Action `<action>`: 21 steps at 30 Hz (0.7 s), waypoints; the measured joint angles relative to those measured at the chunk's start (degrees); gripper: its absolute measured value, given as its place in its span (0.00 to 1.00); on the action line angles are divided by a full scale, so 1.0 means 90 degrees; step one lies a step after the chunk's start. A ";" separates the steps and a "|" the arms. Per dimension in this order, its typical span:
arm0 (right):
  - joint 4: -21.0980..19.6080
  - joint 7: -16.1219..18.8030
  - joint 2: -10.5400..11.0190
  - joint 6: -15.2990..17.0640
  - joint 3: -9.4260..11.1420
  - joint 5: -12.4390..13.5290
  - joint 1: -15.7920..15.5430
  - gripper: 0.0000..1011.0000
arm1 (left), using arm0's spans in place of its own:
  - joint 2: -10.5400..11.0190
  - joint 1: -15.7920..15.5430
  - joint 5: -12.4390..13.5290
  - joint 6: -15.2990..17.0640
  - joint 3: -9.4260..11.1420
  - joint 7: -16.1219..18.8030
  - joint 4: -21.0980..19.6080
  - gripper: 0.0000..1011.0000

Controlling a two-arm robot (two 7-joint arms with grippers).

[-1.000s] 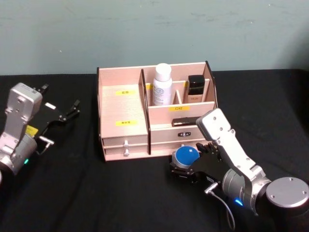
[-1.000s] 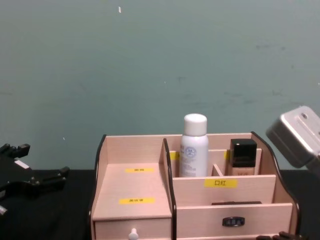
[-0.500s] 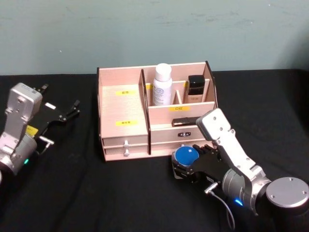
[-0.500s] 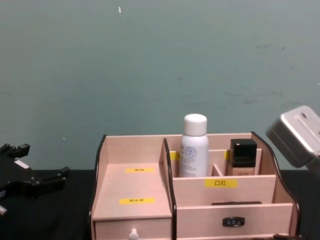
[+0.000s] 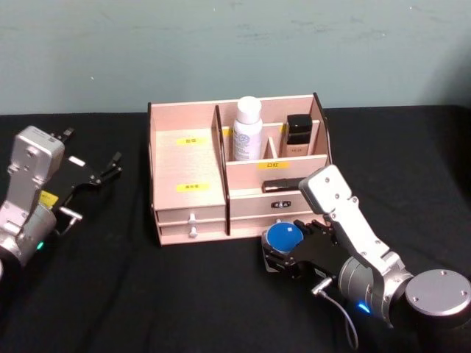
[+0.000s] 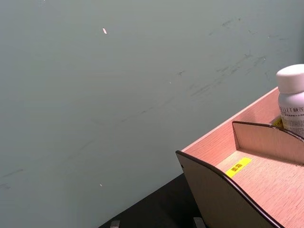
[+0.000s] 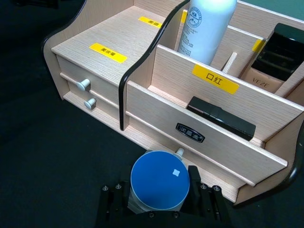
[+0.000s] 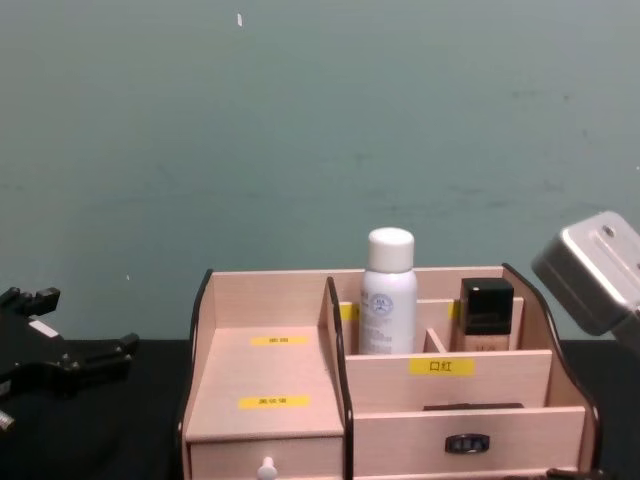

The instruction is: Pick up the facial cleanser and watermelon frost from the table and place them into the tiered storage box.

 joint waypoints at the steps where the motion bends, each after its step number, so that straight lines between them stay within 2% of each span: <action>1: 0.0000 0.0000 0.0000 0.0000 0.0000 0.0000 0.0000 0.72 | 0.0000 0.0000 0.0000 0.0000 0.0000 0.0000 0.0000 0.99; 7: 0.0000 0.0001 0.0000 0.0001 0.0000 0.0000 0.0000 0.72 | 0.0000 0.0000 0.0000 0.0000 0.0000 0.0000 0.0000 0.99; 14: -0.0014 0.0107 -0.0065 -0.0118 0.0147 0.0029 -0.0072 0.72 | 0.0000 0.0000 0.0000 0.0000 0.0000 0.0000 0.0000 0.99; 21: -0.0329 0.0263 -0.0024 -0.0112 0.0184 0.0092 -0.0142 0.72 | 0.0000 0.0000 0.0000 0.0000 0.0000 0.0000 0.0000 0.99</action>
